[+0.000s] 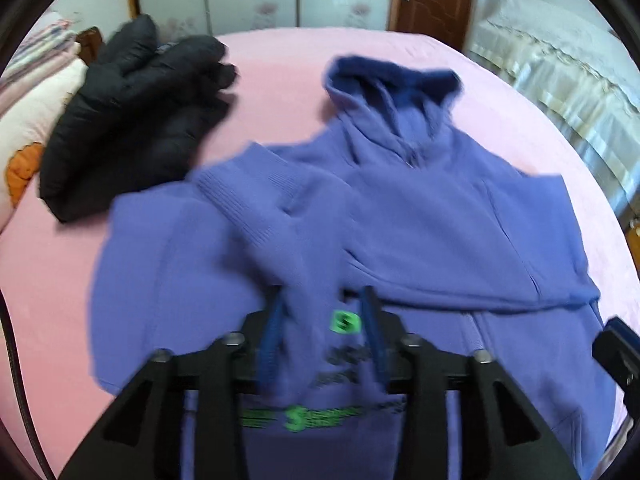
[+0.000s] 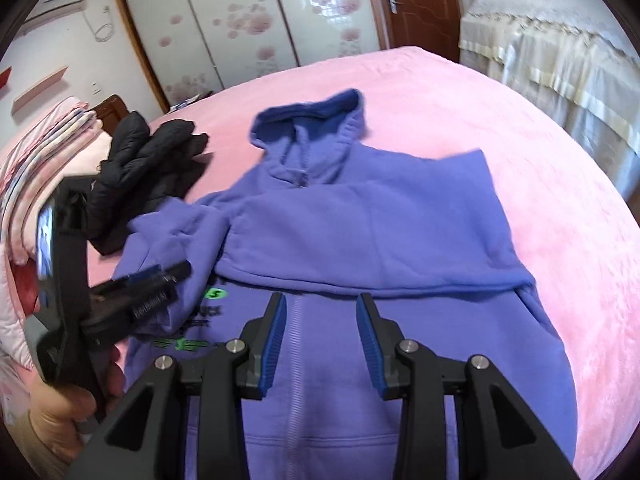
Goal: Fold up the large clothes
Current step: 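Fold the held sleeve across the hoodie body with the left tool, then open, then grasp the second folded sleeve cuff with the right tool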
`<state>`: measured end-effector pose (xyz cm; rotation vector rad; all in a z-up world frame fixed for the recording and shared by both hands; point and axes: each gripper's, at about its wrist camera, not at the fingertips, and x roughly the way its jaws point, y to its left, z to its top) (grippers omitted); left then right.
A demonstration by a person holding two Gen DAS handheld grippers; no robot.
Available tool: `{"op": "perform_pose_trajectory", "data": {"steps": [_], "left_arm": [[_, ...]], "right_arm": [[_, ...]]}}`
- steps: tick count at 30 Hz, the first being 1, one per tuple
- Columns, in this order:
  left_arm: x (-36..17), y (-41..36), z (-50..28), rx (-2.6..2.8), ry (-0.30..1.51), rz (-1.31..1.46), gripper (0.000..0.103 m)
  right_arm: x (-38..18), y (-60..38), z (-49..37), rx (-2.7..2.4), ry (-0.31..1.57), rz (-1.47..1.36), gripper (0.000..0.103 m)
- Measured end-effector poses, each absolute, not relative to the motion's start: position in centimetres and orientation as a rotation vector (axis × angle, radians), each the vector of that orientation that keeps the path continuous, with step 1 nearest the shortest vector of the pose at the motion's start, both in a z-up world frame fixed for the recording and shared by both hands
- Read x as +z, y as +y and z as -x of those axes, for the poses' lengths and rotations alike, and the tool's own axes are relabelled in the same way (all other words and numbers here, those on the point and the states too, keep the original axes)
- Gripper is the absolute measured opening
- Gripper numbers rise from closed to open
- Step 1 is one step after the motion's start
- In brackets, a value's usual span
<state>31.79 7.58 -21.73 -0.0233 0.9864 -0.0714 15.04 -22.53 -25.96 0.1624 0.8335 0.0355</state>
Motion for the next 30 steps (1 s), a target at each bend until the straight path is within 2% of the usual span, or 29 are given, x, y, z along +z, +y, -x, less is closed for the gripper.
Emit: {"op": "perform_pose_trajectory", "data": {"steps": [2, 10, 12, 14, 16, 21, 30], "left_arm": [[-22.0, 7.4, -30.6, -0.084, 0.971, 0.018, 0.075], [-18.3, 10.2, -26.0, -0.092, 0.864, 0.089, 0.076], [-17.3, 12.2, -24.5, -0.04, 0.827, 0.101, 0.081], [-16.7, 14.0, -23.6, 0.026, 0.795, 0.089, 0.082], [-16.5, 15.8, -22.7, 0.081, 0.783, 0.071, 0.083], [-18.3, 22.1, -21.6, 0.217, 0.838, 0.159, 0.083], [-23.6, 28.4, -21.9, 0.304, 0.916, 0.397, 0.083]], "right_arm": [[-26.3, -23.1, -15.0, 0.031, 0.84, -0.165, 0.037], [-25.6, -22.2, -15.3, 0.116, 0.812, -0.146, 0.037], [-25.0, -20.8, -15.6, 0.156, 0.798, -0.122, 0.037], [-24.4, -19.2, -16.1, 0.203, 0.786, -0.094, 0.038], [-23.9, -17.7, -16.5, 0.238, 0.775, -0.072, 0.045], [-23.1, -12.9, -17.8, 0.321, 0.742, 0.018, 0.051], [-27.1, -5.5, -21.8, 0.369, 0.825, 0.203, 0.052]]}}
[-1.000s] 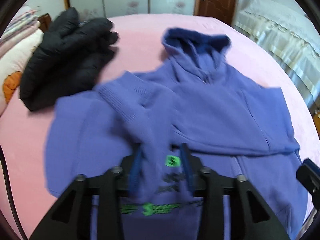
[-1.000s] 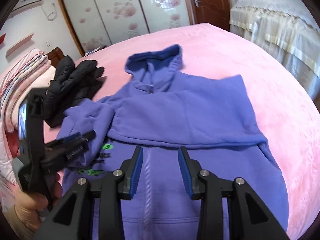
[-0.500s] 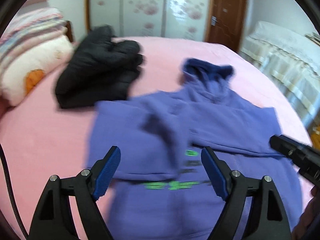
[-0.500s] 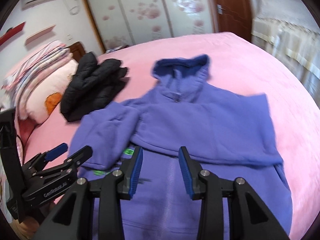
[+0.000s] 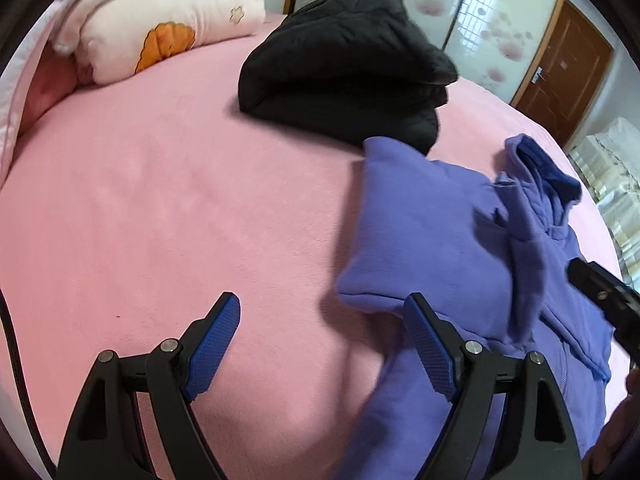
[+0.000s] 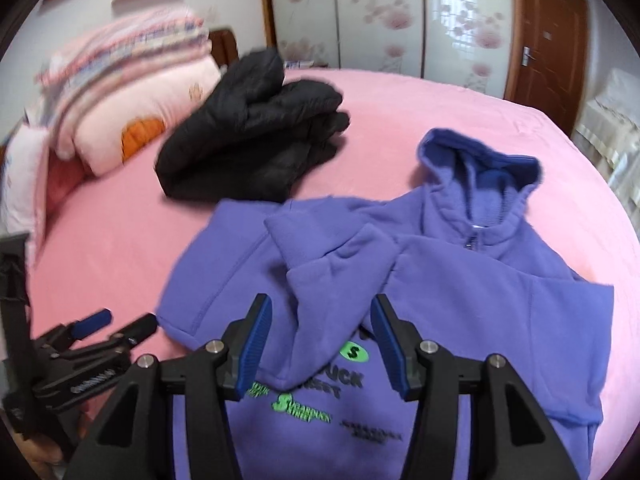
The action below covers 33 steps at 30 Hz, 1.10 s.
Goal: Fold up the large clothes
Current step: 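Grasp the second folded sleeve cuff with the right tool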
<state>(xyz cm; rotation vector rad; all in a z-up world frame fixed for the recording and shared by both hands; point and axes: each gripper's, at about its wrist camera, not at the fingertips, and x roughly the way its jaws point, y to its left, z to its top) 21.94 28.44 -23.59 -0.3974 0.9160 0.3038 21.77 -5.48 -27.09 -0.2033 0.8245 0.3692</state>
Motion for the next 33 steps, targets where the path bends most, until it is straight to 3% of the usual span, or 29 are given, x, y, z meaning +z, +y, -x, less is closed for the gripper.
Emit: {"op": "perform_pose_trajectory", "data": {"steps": [8, 9, 10, 11, 24, 29, 33], "left_arm": [[-24.8, 28.6, -23.7, 0.295, 0.915, 0.448, 0.083], [-24.8, 28.6, -23.8, 0.293, 0.914, 0.451, 0.083], [-24.6, 28.4, -24.0, 0.291, 0.913, 0.451, 0.083], [-24.4, 28.3, -24.1, 0.285, 0.909, 0.451, 0.083], [-22.0, 20.9, -27.1, 0.131, 0.886, 0.346, 0.083], [-23.6, 17.2, -29.0, 0.108, 0.947, 0.254, 0.083], [-25.6, 15.8, -30.0, 0.145, 1.02, 0.192, 0.083]], "right_arm": [[-31.3, -3.0, -26.2, 0.312, 0.938, 0.258, 0.051], [-31.6, -3.0, -26.4, 0.318, 0.944, 0.249, 0.041], [-31.6, -3.0, -26.5, 0.316, 0.942, 0.247, 0.011], [-31.6, -3.0, -26.6, 0.317, 0.945, 0.248, 0.009], [-19.5, -16.5, -26.0, 0.221, 0.666, 0.1, 0.009], [-23.1, -25.4, -27.1, 0.076, 0.773, -0.046, 0.012], [-29.1, -30.8, -27.3, 0.003, 0.959, -0.166, 0.03]]}}
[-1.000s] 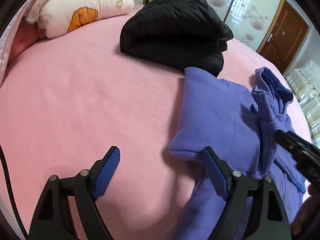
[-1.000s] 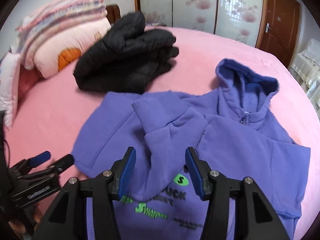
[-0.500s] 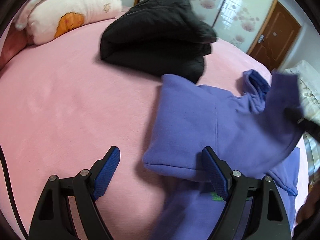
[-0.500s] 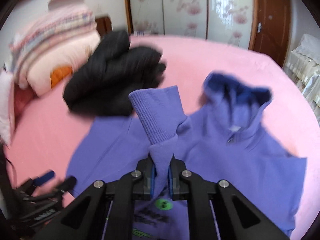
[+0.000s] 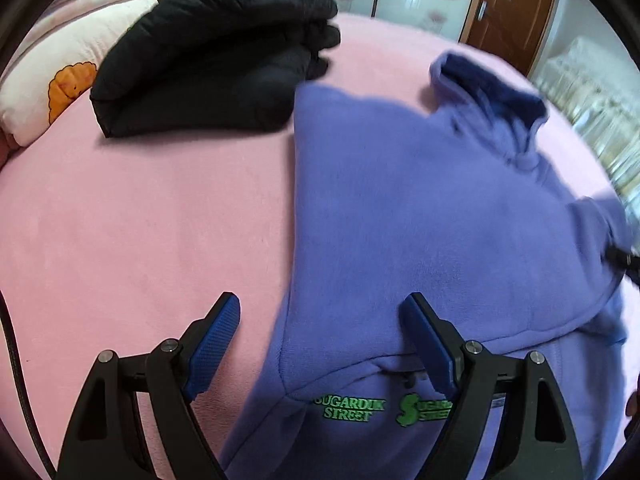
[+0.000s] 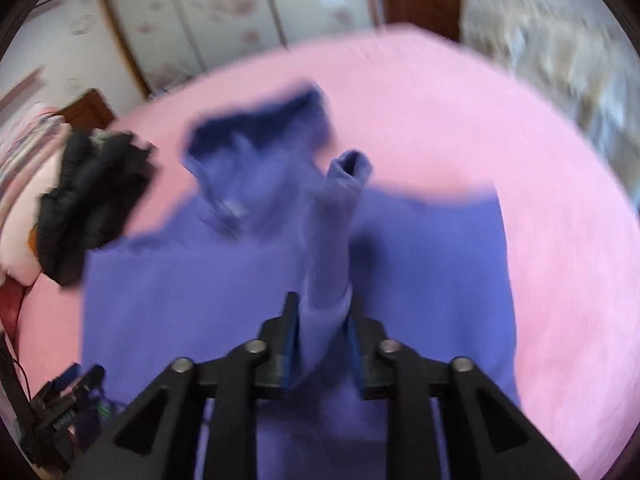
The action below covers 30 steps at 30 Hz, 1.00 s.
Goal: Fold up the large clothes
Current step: 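Grasp the second folded sleeve cuff with the right tool, then lay the cuff straight across the hoodie body and open the right tool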
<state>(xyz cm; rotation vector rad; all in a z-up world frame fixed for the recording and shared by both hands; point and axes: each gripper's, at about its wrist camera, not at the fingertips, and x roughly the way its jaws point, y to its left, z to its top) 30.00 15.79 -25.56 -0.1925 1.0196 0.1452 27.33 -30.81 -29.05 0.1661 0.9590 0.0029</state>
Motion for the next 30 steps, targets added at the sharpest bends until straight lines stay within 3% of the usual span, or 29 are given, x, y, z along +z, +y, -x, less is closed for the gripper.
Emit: {"op": "perform_pose_trajectory", "data": {"steps": [4, 16, 17, 21, 26, 28, 30], "left_arm": [[-25.7, 16.2, -30.1, 0.133, 1.025, 0.207, 0.083], [-20.8, 13.6, -33.7, 0.039, 0.895, 0.111, 0.083], [-20.7, 13.0, -34.3, 0.021, 0.892, 0.108, 0.083], [-21.1, 10.1, -37.2, -0.06, 0.899, 0.083, 0.083], [-24.3, 9.1, -40.8, 0.026, 0.994, 0.007, 0.076], [-25.5, 9.8, -41.6, 0.018, 1.021, 0.027, 0.076], [-25.8, 10.6, -41.7, 0.005, 1.014, 0.038, 0.076]], "right_arm": [[-31.1, -34.6, -25.4, -0.002, 0.996, -0.285, 0.045], [-27.8, -33.9, -27.4, 0.01, 0.865, -0.142, 0.045], [-27.7, -33.2, -27.7, 0.036, 0.861, -0.126, 0.043], [-28.0, -29.3, -28.6, 0.127, 0.871, -0.036, 0.021], [-30.6, -26.2, -30.7, 0.1, 0.935, 0.089, 0.013], [-31.9, -27.5, -31.6, 0.027, 0.963, 0.096, 0.0], [-32.6, -30.0, -31.8, 0.029, 0.978, 0.032, 0.0]]}}
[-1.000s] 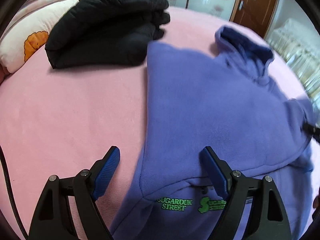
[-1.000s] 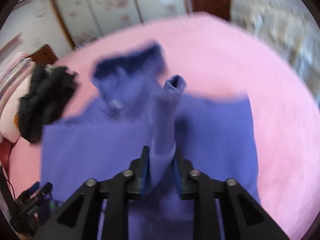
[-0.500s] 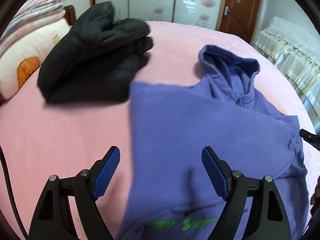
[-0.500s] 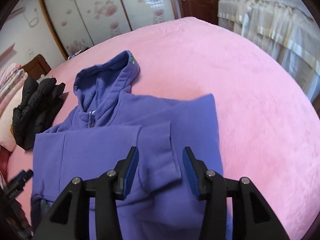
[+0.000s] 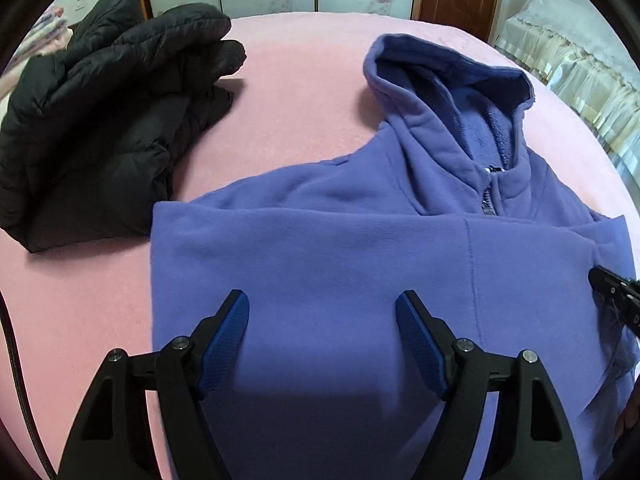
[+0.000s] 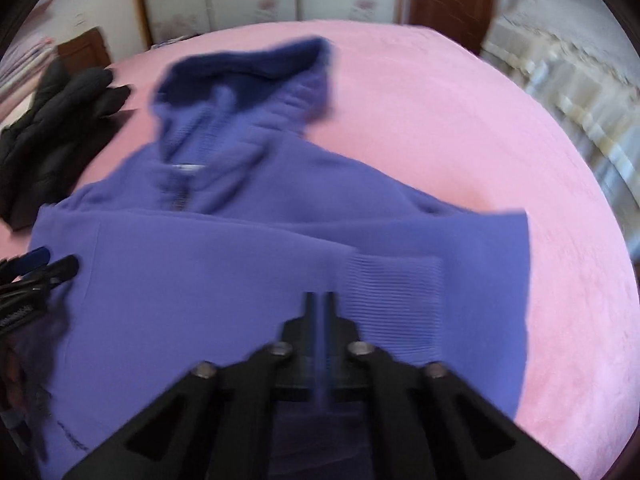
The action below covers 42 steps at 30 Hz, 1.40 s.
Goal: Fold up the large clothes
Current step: 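Lay the cuff straight across the hoodie body and open the right tool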
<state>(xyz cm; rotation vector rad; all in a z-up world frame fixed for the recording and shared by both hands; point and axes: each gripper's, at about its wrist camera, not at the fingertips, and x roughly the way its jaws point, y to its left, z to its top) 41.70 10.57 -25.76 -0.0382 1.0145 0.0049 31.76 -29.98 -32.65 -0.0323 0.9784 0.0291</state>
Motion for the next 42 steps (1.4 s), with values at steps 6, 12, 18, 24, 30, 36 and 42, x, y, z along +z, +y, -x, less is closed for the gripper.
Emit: {"op": "perform_pose_trajectory", "data": {"steps": [6, 12, 18, 24, 30, 36, 42], "left_arm": [[-25.2, 10.5, -41.1, -0.015, 1.005, -0.005, 0.076], [-22.6, 10.5, -38.6, -0.069, 0.992, 0.031, 0.085], [-19.8, 10.5, -35.3, -0.085, 0.966, 0.058, 0.087], [-17.7, 10.5, -31.2, -0.112, 0.96, 0.079, 0.087], [-15.8, 10.5, -27.3, -0.07, 0.919, 0.064, 0.087], [-14.2, 10.7, -23.7, -0.048, 0.888, 0.083, 0.087], [-13.2, 11.0, -19.9, -0.017, 0.873, 0.066, 0.088]], "right_arm": [[-31.6, -32.3, -30.5, 0.063, 0.976, -0.08, 0.0], [-28.9, -32.4, -28.2, 0.122, 0.951, -0.103, 0.002], [-27.4, -32.0, -25.8, 0.137, 0.951, -0.108, 0.003], [-27.1, -31.2, -22.3, 0.17, 0.954, -0.125, 0.003], [-27.1, -30.3, -19.0, 0.197, 0.975, -0.116, 0.003], [-25.7, -29.6, -16.7, 0.212, 0.958, -0.111, 0.003], [-23.4, -29.2, -13.8, 0.206, 0.905, -0.08, 0.003]]}}
